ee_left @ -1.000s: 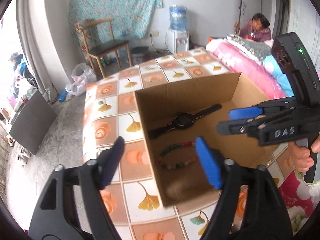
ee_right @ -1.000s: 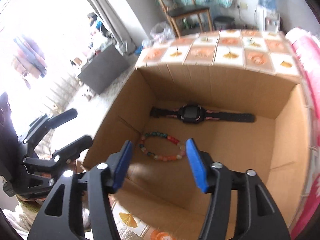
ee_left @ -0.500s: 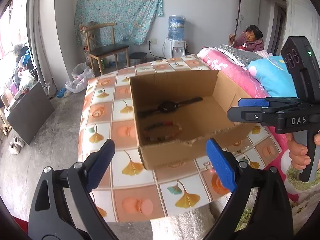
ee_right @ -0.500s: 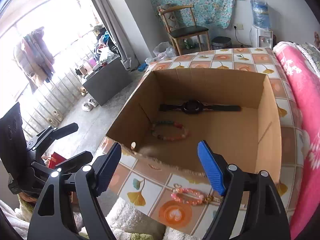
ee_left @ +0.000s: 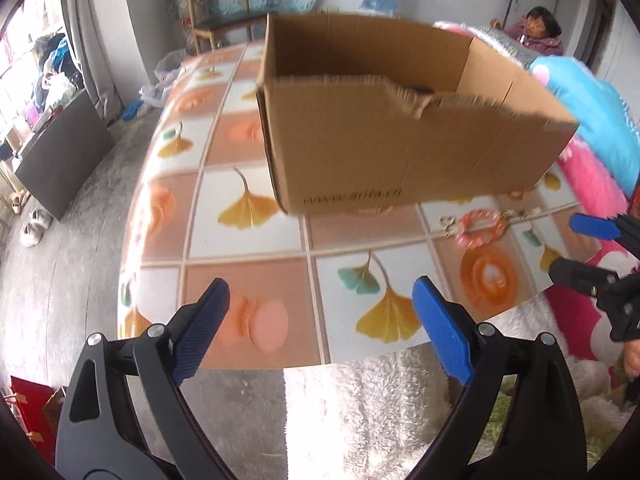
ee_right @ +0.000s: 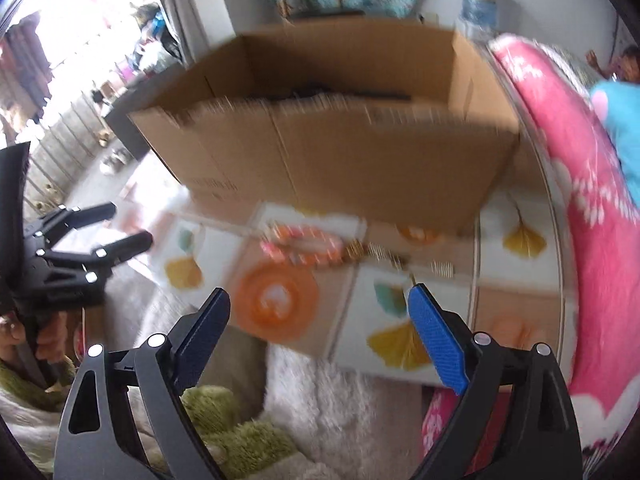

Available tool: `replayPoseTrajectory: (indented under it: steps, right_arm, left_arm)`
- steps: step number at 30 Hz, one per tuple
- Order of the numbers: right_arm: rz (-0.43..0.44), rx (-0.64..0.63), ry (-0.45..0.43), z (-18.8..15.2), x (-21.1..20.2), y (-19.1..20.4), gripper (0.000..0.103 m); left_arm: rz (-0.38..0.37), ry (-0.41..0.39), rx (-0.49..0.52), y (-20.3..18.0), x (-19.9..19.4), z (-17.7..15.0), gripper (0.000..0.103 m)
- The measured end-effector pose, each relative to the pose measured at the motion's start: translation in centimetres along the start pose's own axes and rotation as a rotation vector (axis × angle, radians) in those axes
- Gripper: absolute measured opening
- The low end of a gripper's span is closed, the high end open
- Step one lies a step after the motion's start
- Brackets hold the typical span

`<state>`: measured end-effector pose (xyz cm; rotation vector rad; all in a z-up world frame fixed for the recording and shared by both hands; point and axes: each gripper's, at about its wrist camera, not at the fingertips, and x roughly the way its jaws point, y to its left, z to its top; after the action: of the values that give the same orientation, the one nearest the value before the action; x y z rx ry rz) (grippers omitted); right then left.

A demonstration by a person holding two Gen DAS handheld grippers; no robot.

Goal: Organize jewelry
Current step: 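Move the left tool back out to the pink beaded bracelet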

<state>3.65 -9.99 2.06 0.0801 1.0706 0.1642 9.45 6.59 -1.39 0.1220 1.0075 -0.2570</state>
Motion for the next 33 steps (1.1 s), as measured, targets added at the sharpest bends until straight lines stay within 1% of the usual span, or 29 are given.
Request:
replayPoseTrajectory:
  steps: [2,5,9,11,13,16,19,24,33]
  right_arm:
    - [-0.052,0.031,0.045,-1.0,1.3,-0.7,0.088]
    - [-0.086,0.074,0.076,-1.6,2.3,-1.5,0.088]
    - [-0.111,0.108,0.087,-1.7,3.2,-2.4,0.088]
    - [-0.152,0.102,0.077,-1.5,3.4,-2.5,0.088]
    - [-0.164,0.098,0.073,-1.4,3.6,-2.6,0.090]
    - [-0.178,0.103,0.072,-1.4,3.9,-2.6,0.096]
    - [-0.182,0.107,0.069,-1.5,4.2,-2.8,0.096]
    - [-0.187,0.110,0.071,-1.3,4.2,-2.9,0.097]
    - [-0.187,0.114,0.075,-1.3,4.3,-2.9,0.097]
  left_arm:
    - [0.014,0.024,0.007,-0.2,1.1,-0.5,0.089]
    - [0.031,0.045,0.020,-0.5,2.2,-0.7,0.089]
    - [0.049,0.072,0.041,-1.1,3.4,-1.0,0.089]
    - [0.035,0.065,0.032,-1.1,3.3,-1.1,0.089]
    - [0.029,0.066,0.018,-1.0,3.4,-1.1,0.090]
    - [0.040,0.062,0.010,-0.9,3.5,-1.2,0.094]
    - [0.030,0.060,-0.008,-0.7,3.6,-1.2,0.095]
    - [0.036,0.058,-0.008,-0.7,3.7,-1.1,0.096]
    - [0.024,0.078,-0.005,-0.4,4.1,-0.6,0.096]
